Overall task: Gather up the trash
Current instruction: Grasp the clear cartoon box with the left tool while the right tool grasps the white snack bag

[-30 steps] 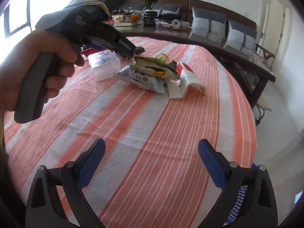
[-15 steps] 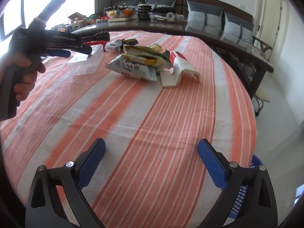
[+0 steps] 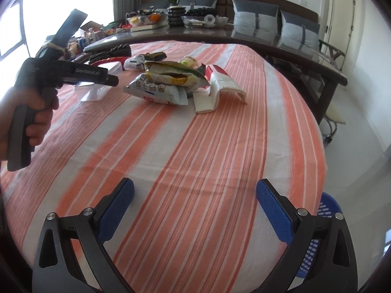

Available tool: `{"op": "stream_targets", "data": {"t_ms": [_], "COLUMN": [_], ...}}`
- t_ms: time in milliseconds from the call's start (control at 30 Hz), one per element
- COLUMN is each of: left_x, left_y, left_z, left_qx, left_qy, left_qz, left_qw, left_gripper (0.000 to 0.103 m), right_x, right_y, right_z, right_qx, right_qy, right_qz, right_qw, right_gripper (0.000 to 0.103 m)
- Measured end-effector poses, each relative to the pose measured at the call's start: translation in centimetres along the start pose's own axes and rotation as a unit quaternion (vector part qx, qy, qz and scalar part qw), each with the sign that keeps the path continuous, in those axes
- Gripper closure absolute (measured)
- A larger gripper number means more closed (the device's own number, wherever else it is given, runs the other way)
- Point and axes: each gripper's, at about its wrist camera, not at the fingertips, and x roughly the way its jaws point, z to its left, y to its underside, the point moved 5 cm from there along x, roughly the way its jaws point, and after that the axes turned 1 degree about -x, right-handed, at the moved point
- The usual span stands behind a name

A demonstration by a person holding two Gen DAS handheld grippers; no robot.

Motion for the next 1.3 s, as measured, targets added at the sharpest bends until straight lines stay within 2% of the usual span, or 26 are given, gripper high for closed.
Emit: {"op": "stream_targets", "data": {"t_ms": [100,167,267,367,467,567,633,667,767,900,1000,1067,1167,1200,1233,1300], "left_x": [-1.6,-2.6,-3.1,-3.0,-2.8,-2.8,-2.9,-2.9,-3.1,-3.7,-4.3,-4.6,-4.9,-5.0,-5.1,-5.2], "left_y": [2.3,3.6,4.6,4.9,5.0,5.0,5.0,5.0,5.1,5.7,6.4,6.8,7.4,7.5,7.7,7.9], "left_z": [0.0,0.0,0.1,-0.2,-0.6,-0.6,-0.5,-0.4,-0.1,0.4,0.8,0.9,0.7,0.7,0.7,0.8], "left_qx": [0.026,0.035,0.036,0.046,0.057,0.054,0.052,0.051,0.048,0.040,0.033,0.032,0.049,0.055,0.057,0.056], "left_qy": [0.051,0.068,0.065,0.051,0.039,0.043,0.046,0.047,0.051,0.047,0.047,0.045,0.040,0.039,0.039,0.040], "left_qz": [0.014,0.015,0.007,-0.003,-0.002,-0.002,-0.002,-0.002,-0.003,-0.003,-0.001,0.002,0.003,0.002,0.001,-0.003], "left_qw": [0.9983,0.9970,0.9972,0.9976,0.9976,0.9976,0.9976,0.9976,0.9976,0.9981,0.9984,0.9985,0.9980,0.9978,0.9976,0.9976], "left_gripper": [0.035,0.034,0.034,0.034,0.032,0.032,0.032,0.032,0.032,0.032,0.032,0.032,0.032,0.032,0.032,0.032], "right_x": [-0.1,0.1,1.0,2.5,4.6,6.7,7.5,7.3,5.5,1.9,-0.2,-0.7,-0.3,0.1,0.2,0.5], "right_y": [-0.3,-1.1,-3.6,-6.6,-8.7,-9.5,-9.4,-9.3,-8.3,-4.6,-1.7,-0.9,-1.1,-1.1,-1.2,-1.3], "right_z": [-1.9,-3.1,-4.5,-4.7,-4.1,-3.8,-3.9,-4.2,-5.7,-6.7,-3.4,-0.2,3.4,4.1,4.6,5.3], "right_qx": [0.027,0.039,0.052,0.039,0.006,-0.022,-0.017,-0.006,0.056,0.125,0.122,0.104,0.061,0.044,0.033,0.019], "right_qy": [0.009,0.017,0.015,-0.003,-0.009,0.000,-0.015,-0.025,-0.024,-0.017,-0.043,-0.077,-0.076,-0.066,-0.058,-0.058], "right_qz": [-0.002,-0.009,-0.017,-0.017,0.002,0.024,0.034,0.029,0.020,0.019,0.013,0.014,0.002,0.001,-0.005,-0.002], "right_qw": [1.000,0.999,0.998,0.999,1.000,0.999,0.999,0.999,0.998,0.992,0.992,0.991,0.995,0.997,0.998,0.998], "right_gripper": [0.003,0.003,0.004,0.013,0.017,0.021,0.043,0.065,0.066,0.065,0.065,0.064,0.056,0.046,0.041,0.024]}}
